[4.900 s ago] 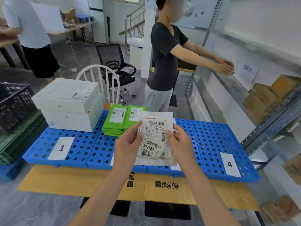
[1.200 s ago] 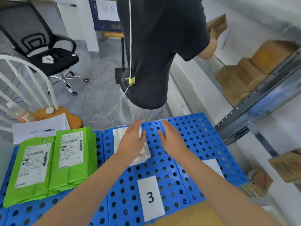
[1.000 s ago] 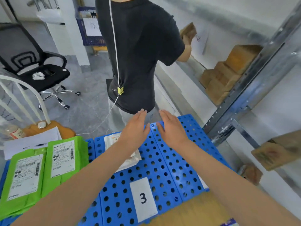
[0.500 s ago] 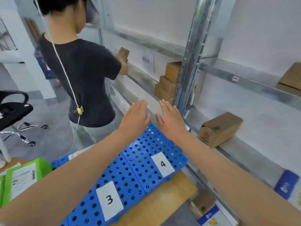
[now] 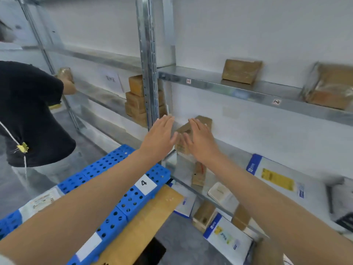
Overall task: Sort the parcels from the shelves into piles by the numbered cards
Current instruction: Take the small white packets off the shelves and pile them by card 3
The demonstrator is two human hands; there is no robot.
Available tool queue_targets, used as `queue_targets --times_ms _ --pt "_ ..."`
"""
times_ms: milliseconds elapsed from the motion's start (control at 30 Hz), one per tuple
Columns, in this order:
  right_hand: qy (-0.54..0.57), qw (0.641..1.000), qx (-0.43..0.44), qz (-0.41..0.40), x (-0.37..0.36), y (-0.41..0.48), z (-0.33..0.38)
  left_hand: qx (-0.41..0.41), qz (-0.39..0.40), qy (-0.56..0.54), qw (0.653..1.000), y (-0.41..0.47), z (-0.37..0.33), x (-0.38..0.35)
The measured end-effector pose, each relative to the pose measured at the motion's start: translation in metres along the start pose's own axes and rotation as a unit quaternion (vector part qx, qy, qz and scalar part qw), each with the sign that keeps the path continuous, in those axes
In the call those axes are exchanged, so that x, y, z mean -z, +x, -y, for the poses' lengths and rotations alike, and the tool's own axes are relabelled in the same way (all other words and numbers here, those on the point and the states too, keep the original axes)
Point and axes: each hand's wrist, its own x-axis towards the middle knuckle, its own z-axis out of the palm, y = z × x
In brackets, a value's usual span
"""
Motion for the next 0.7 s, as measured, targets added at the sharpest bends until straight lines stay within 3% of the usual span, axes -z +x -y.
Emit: queue_targets --times_ms 433,700 --pt "-0.066 0.986 -0.146 -0.052 0.102 -0.12 -0.124 -0.128 0.049 -0.033 0.99 0.01 -0.157 -0.037" --pt "-0.095 0.967 -0.214 -0.1 0.154 -0.179 -0.157 -0.183 0.067 -0.084 0.977 0.003 -0.233 -0.043"
